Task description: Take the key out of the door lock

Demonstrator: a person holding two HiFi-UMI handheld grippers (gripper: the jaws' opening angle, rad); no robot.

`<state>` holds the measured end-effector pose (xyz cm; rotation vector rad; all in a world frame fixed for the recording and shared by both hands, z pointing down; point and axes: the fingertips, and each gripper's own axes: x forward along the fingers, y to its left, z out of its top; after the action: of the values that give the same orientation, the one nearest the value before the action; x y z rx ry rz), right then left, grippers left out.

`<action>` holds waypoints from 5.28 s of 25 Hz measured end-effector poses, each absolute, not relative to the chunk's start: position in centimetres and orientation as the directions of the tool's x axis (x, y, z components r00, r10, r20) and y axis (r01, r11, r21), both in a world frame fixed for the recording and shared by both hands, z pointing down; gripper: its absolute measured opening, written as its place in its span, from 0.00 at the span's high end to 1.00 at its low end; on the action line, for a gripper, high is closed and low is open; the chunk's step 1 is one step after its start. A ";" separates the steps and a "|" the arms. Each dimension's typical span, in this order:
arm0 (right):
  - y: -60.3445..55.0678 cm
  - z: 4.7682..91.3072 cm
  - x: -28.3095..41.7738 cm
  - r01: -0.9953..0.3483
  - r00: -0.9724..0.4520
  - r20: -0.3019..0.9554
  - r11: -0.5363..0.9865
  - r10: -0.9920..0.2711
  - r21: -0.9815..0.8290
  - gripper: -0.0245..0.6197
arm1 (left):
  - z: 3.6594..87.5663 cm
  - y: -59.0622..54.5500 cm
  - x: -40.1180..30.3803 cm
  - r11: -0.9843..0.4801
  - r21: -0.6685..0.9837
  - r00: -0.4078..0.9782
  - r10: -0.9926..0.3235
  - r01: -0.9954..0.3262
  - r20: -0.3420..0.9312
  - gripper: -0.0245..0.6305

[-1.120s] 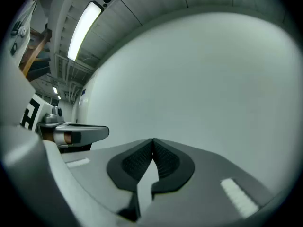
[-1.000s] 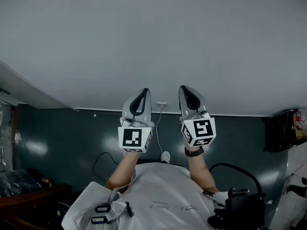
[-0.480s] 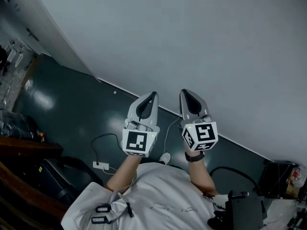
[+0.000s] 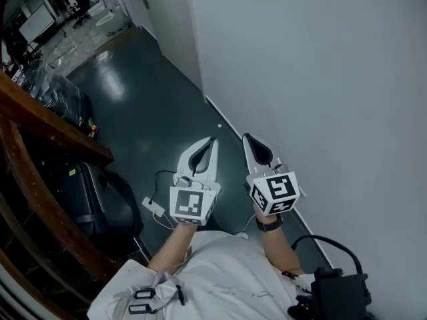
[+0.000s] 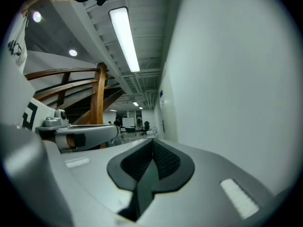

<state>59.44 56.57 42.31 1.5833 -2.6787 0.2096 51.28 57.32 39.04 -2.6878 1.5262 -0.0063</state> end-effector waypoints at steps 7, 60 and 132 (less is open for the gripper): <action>49.9 40.5 44.5 -0.746 -0.666 0.052 0.665 -0.744 -0.042 0.96 | 38.3 51.3 38.4 -0.365 -0.045 0.367 -0.929 -0.930 -0.043 0.96; -5.2 40.9 -13.0 -0.371 -0.928 -0.026 0.928 -0.370 0.039 0.95 | 43.9 -3.4 -19.8 0.151 0.008 -0.151 -0.987 -0.988 0.055 0.97; -85.9 43.2 -17.4 -0.925 0.371 0.015 -0.371 -0.929 -0.087 0.95 | 42.3 -98.4 -12.8 -0.990 -0.053 0.991 -0.130 -0.128 0.036 0.80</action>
<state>-17.44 -85.93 43.21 2.6536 -1.7962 0.0979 -12.85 -98.39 42.30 -3.0837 0.2006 -0.0614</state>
